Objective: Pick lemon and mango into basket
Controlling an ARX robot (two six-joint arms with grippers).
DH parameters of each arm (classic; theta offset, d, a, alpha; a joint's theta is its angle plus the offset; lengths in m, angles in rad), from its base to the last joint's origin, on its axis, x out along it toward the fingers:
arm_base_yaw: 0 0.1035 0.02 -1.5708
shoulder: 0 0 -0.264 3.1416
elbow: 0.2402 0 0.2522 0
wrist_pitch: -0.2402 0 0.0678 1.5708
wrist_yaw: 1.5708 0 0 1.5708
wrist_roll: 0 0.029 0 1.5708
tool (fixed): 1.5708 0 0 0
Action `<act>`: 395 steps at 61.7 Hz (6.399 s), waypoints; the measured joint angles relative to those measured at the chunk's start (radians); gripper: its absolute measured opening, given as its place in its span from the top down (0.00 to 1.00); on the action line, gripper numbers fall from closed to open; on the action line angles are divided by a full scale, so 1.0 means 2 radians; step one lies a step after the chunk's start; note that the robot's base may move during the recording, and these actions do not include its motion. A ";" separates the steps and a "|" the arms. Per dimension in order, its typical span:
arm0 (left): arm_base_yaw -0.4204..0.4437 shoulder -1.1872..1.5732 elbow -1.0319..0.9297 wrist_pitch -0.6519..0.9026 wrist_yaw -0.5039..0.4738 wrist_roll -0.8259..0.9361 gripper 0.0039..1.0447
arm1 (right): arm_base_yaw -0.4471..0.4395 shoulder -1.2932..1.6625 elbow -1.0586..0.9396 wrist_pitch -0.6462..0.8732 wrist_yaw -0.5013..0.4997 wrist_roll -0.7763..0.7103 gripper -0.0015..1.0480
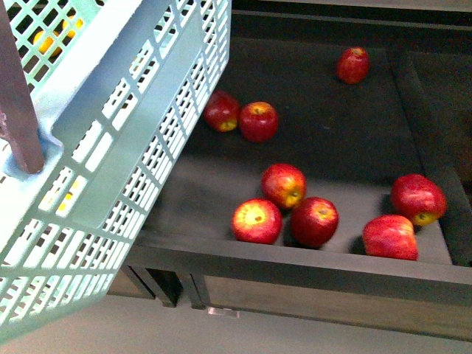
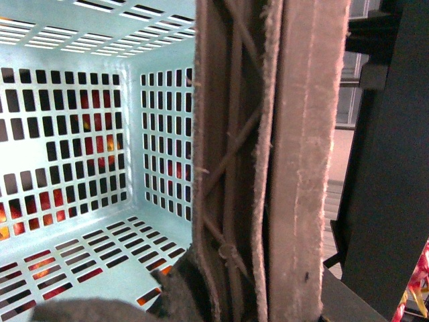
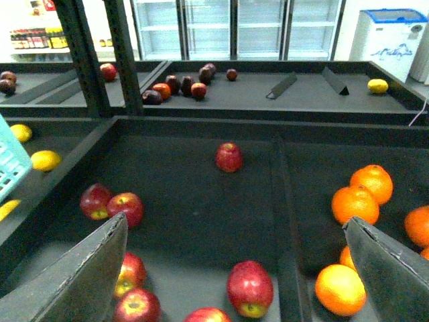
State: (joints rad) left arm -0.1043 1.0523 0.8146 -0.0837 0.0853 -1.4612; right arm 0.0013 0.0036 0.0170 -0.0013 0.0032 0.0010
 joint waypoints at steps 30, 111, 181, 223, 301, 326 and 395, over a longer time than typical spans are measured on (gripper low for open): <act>0.000 0.000 0.000 0.000 0.000 0.000 0.85 | 0.000 0.000 0.000 0.000 -0.001 0.000 0.08; 0.005 0.000 0.001 0.000 -0.007 0.010 0.85 | -0.001 0.000 -0.001 0.000 -0.004 0.000 0.08; -0.193 0.269 0.274 -0.115 0.027 0.250 0.85 | 0.001 0.003 0.001 -0.004 0.006 0.006 0.08; -0.193 0.269 0.274 -0.115 0.024 0.252 0.85 | -0.206 0.772 0.159 0.241 -0.004 -0.099 0.08; -0.193 0.269 0.274 -0.115 0.025 0.252 0.85 | -0.113 1.309 0.824 0.024 -0.027 -0.268 0.08; -0.193 0.269 0.274 -0.115 0.025 0.252 0.85 | -0.109 1.403 1.002 -0.053 -0.034 -0.245 0.08; -0.193 0.269 0.274 -0.115 0.025 0.252 0.85 | -0.116 1.282 0.798 0.082 -0.086 -0.148 0.49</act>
State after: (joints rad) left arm -0.4908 1.5906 1.3628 -0.3141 0.1345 -0.9569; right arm -0.2302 2.5683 1.6131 0.1623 -0.1684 -0.2955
